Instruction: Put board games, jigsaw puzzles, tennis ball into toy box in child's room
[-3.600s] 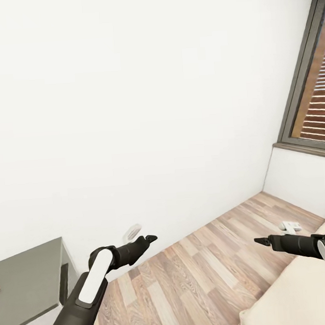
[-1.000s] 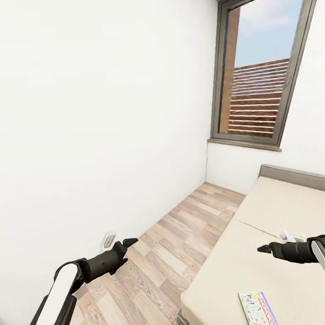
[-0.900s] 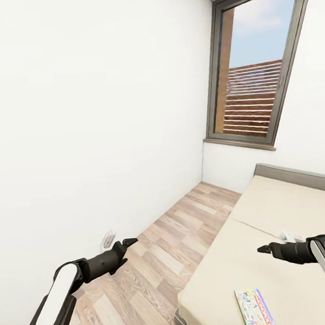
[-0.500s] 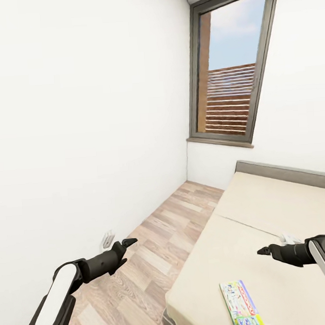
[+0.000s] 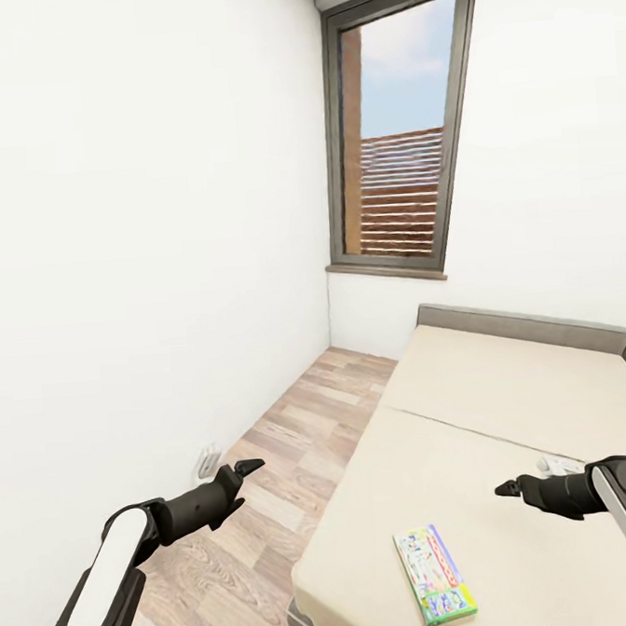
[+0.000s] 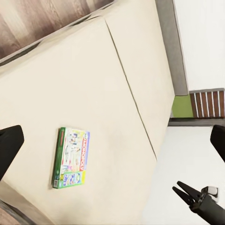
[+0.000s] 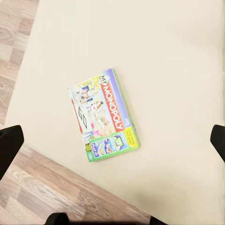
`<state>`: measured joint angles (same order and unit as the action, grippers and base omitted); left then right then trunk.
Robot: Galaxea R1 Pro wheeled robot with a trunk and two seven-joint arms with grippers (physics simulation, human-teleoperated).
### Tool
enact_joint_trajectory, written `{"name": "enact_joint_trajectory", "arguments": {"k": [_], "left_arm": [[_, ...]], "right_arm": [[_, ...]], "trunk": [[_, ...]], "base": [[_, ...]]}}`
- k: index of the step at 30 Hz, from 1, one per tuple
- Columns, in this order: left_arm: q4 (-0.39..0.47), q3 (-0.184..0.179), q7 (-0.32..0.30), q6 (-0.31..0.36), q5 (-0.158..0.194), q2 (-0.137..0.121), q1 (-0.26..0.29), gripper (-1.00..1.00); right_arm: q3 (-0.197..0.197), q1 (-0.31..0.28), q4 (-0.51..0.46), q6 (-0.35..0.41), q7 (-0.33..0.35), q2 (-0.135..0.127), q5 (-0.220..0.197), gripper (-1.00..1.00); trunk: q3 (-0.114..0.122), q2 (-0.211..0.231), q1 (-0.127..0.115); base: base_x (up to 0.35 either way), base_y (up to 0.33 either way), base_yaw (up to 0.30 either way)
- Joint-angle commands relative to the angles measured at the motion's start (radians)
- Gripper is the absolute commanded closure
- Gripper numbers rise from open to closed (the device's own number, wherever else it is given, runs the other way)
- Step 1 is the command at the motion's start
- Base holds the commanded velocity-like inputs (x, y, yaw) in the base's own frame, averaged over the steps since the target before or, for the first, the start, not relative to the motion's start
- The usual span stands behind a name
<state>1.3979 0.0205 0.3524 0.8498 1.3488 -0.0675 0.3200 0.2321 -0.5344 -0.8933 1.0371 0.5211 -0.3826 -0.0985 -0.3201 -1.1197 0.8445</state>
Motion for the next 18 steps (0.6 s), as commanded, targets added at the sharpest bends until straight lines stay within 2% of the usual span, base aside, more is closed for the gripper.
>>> {"name": "enact_joint_trajectory", "arguments": {"k": [1,6,7,8,11,12,15,18], "left_arm": [[0.001,0.001,0.01,0.003,0.01,0.0,0.001,-1.0],[-0.001,0.001,0.011,0.001,0.007,0.001,0.001,-1.0],[-0.002,0.001,0.012,0.0,0.005,0.0,0.001,-1.0],[-0.002,0.001,0.012,0.0,0.005,0.0,0.001,-1.0],[-0.003,0.002,0.013,-0.001,0.005,0.0,0.001,-1.0],[-0.003,0.002,0.013,-0.001,0.005,0.0,0.001,-1.0],[-0.003,0.002,0.014,-0.003,0.004,0.0,0.001,-1.0],[-0.003,0.002,0.015,-0.003,0.003,0.0,0.001,-1.0]], "right_arm": [[0.001,-0.001,0.001,0.006,-0.004,0.0,-0.009,-1.0],[-0.001,-0.001,0.003,0.004,-0.006,0.002,-0.005,-1.0],[-0.001,-0.002,0.019,-0.01,-0.028,0.017,0.019,-1.0],[-0.001,-0.002,0.019,-0.01,-0.028,0.017,0.019,-1.0],[0.001,-0.005,0.049,-0.052,-0.068,0.049,0.055,-1.0],[0.001,-0.005,0.049,-0.052,-0.068,0.049,0.055,-1.0],[0.002,-0.008,0.08,-0.092,-0.102,0.084,0.088,-1.0],[0.002,-0.009,0.09,-0.103,-0.111,0.096,0.096,-1.0]], "trunk": [[-0.005,-0.008,0.004],[-0.02,-0.043,0.023],[-0.023,-0.05,0.027],[-0.026,-0.057,0.031],[-0.036,-0.078,0.042],[-0.039,-0.085,0.046],[-0.048,-0.106,0.058],[-0.058,-0.127,0.069]], "base": [[0.0,0.0,-0.093],[0.0,0.0,-0.059],[0.0,0.0,-0.02],[0.0,0.0,-0.02],[0.0,0.0,-0.013],[0.0,0.0,-0.01],[0.0,0.0,-0.006],[0.0,0.0,-0.003]]}}
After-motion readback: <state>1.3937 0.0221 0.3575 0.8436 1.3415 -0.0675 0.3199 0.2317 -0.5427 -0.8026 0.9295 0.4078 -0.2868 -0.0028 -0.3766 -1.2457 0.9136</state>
